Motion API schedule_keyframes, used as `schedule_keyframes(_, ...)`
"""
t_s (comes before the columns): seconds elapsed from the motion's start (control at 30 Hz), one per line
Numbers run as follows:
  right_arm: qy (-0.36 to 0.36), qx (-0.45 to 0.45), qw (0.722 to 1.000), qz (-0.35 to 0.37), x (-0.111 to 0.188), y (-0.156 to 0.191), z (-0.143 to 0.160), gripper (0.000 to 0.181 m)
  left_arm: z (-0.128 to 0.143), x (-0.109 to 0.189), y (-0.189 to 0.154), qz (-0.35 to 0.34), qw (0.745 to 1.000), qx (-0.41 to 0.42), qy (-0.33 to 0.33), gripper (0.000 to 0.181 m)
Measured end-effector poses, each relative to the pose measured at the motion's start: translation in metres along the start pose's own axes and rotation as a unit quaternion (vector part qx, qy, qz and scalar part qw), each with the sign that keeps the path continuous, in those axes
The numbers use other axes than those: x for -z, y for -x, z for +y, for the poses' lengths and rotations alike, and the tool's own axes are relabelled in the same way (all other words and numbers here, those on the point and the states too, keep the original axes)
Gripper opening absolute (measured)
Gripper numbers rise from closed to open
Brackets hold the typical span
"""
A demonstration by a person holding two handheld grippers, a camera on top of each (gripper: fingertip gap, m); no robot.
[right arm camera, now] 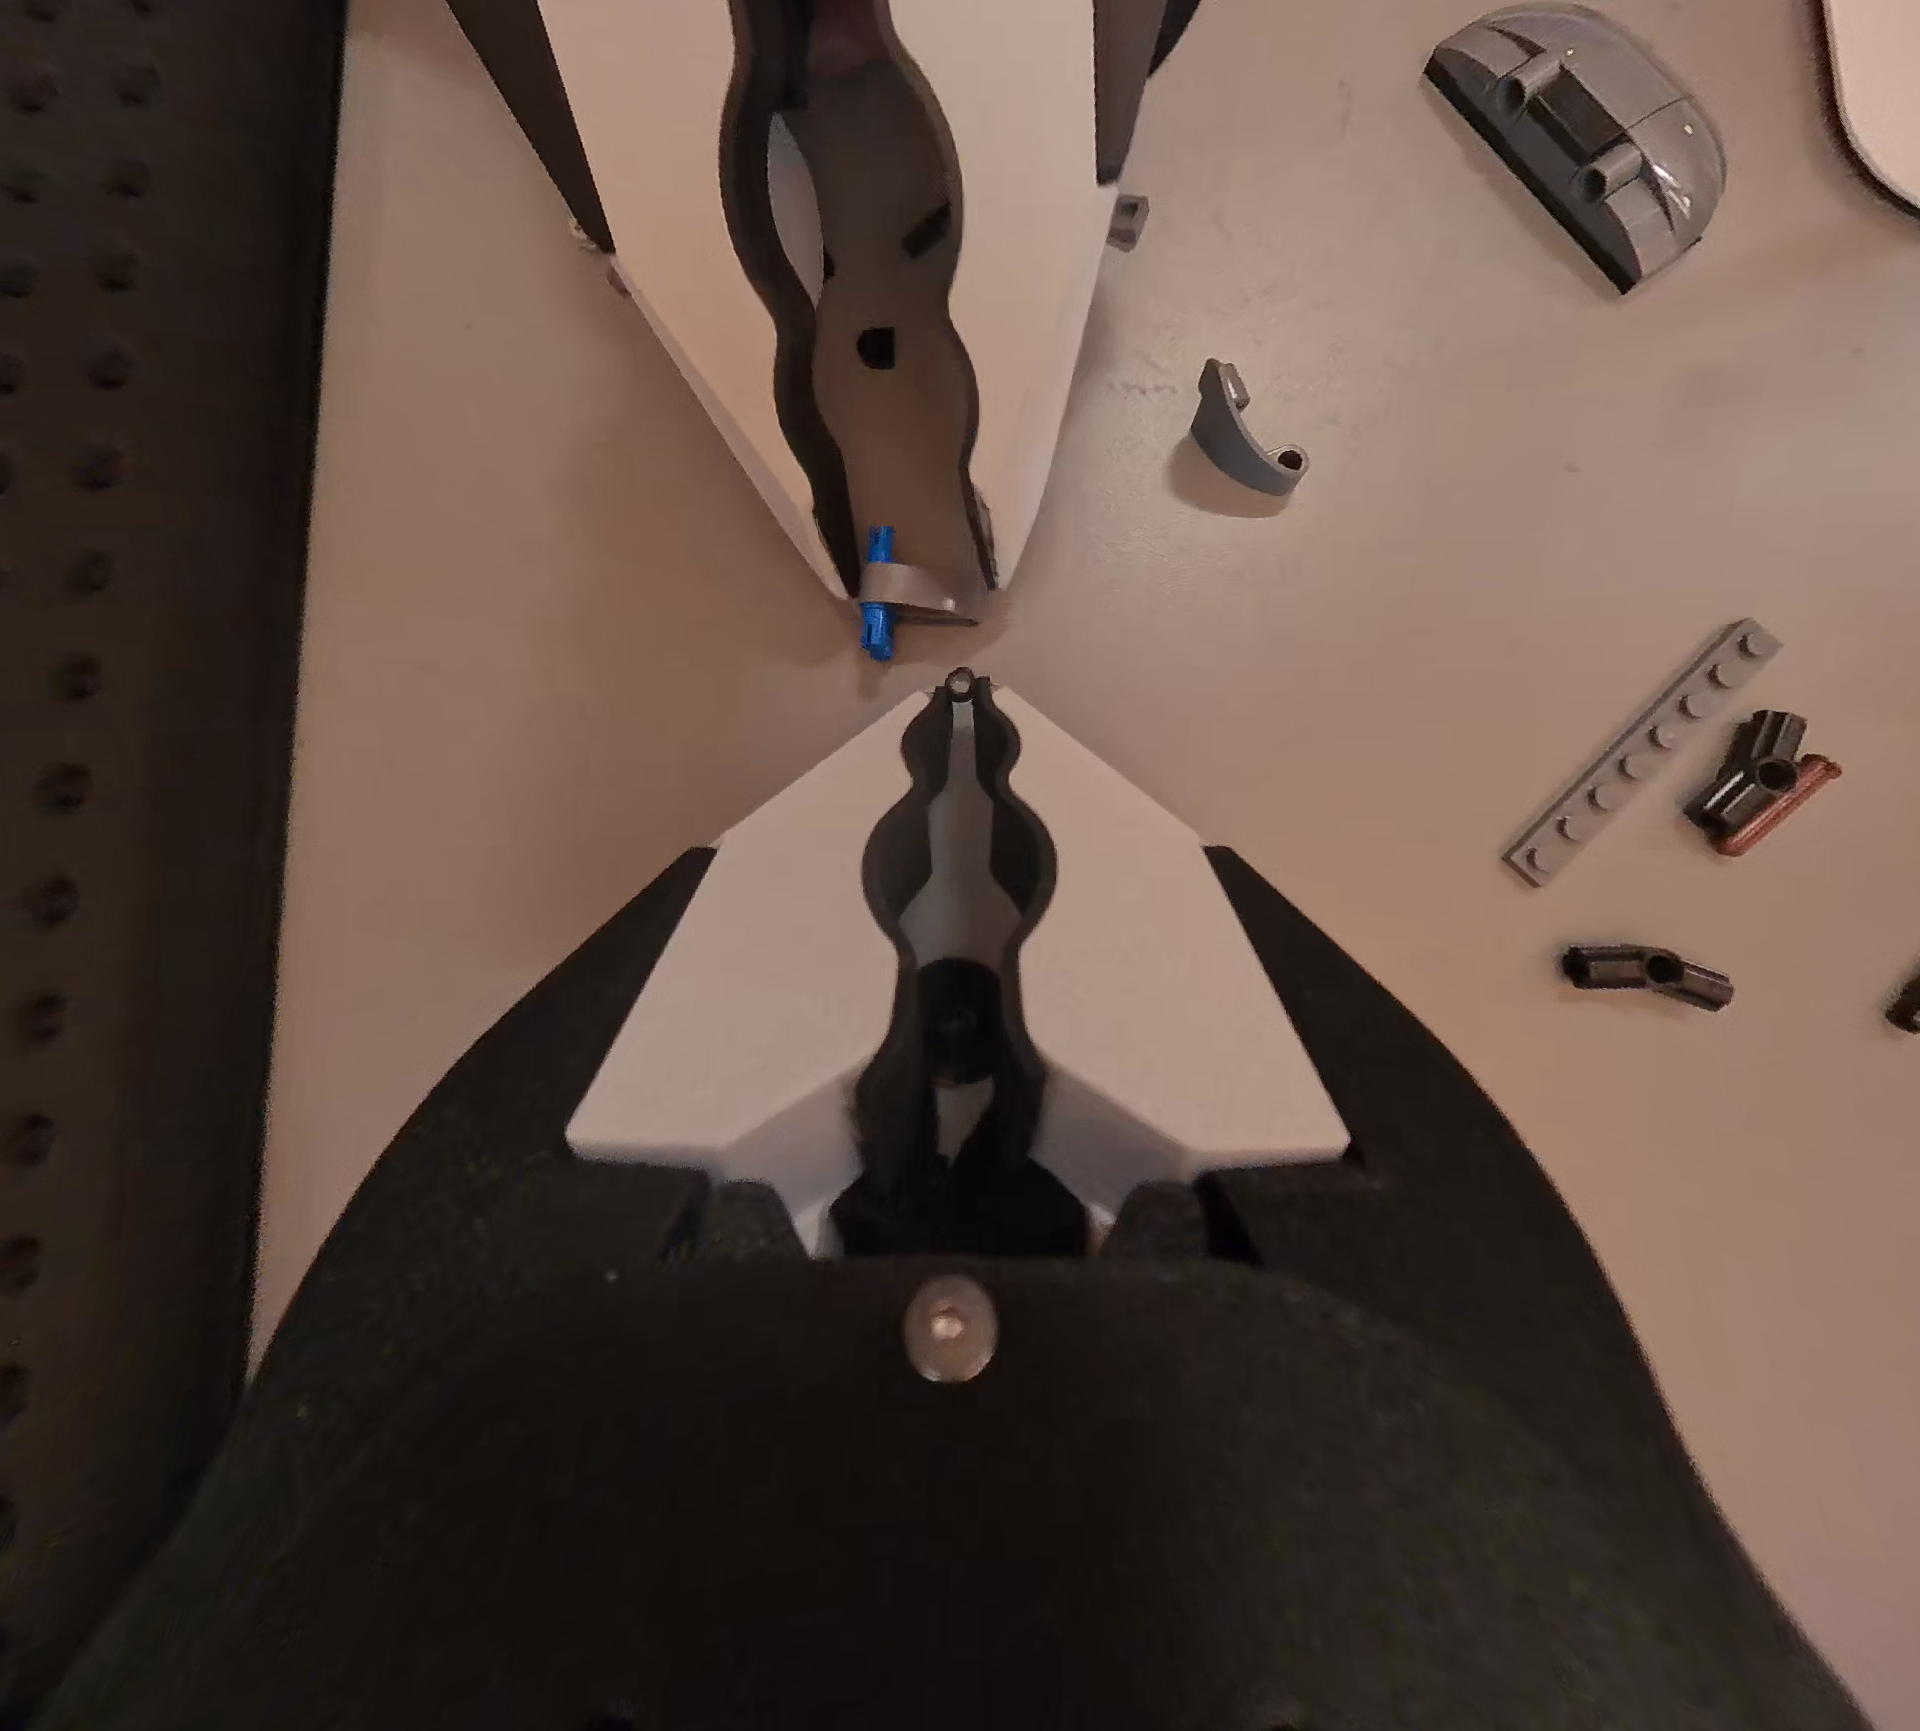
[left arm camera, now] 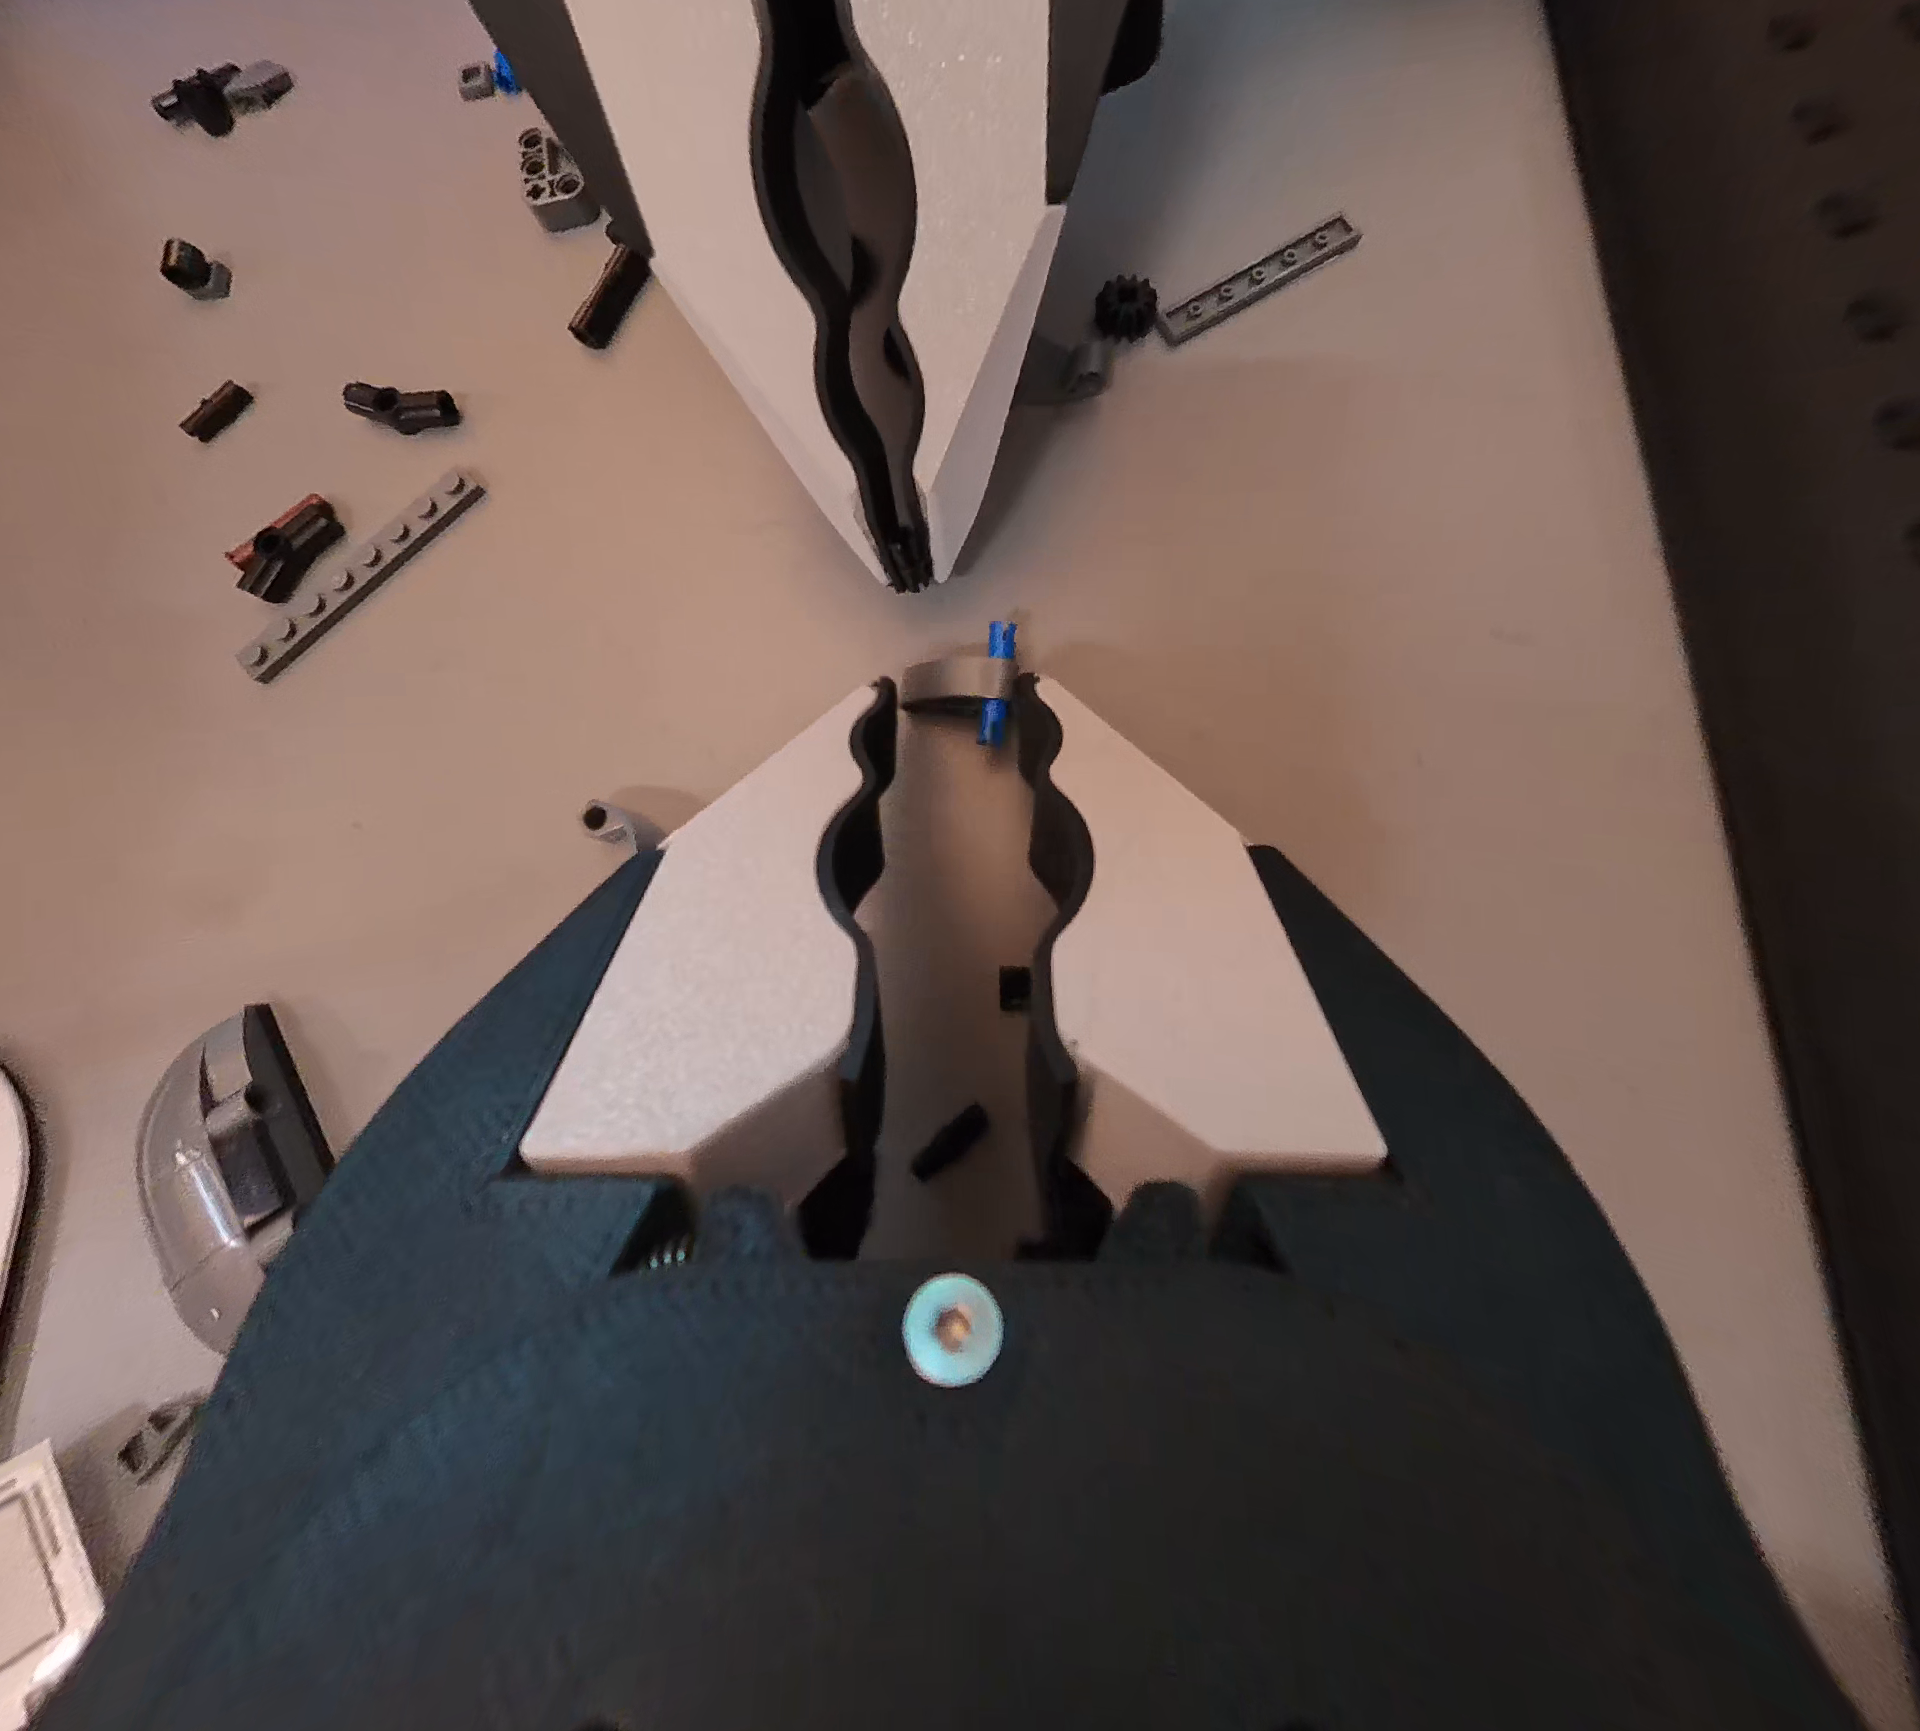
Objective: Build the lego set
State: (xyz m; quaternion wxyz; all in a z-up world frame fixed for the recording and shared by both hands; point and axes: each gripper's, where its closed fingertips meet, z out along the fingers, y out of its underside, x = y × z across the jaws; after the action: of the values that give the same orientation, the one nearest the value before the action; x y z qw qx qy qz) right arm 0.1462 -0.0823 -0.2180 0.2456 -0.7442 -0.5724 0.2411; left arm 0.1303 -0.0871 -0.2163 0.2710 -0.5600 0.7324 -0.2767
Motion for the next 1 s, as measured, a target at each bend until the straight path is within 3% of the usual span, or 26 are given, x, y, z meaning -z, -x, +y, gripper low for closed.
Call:
schedule_keyframes(0.2, 0.003, -0.007, 1.0, -0.003, 0.0, -0.001, 0.003, 0.003, 0.014, 0.0, -0.001, 0.002, 1.0, -0.004, 0.029, 0.022)
schedule_keyframes(1.0, 0.016, -0.015, 1.0, -0.009, -0.004, -0.001, 0.008, 0.004, 0.018, 0.008, 0.006, -0.011, 0.999, 0.0, 0.03, 0.02)
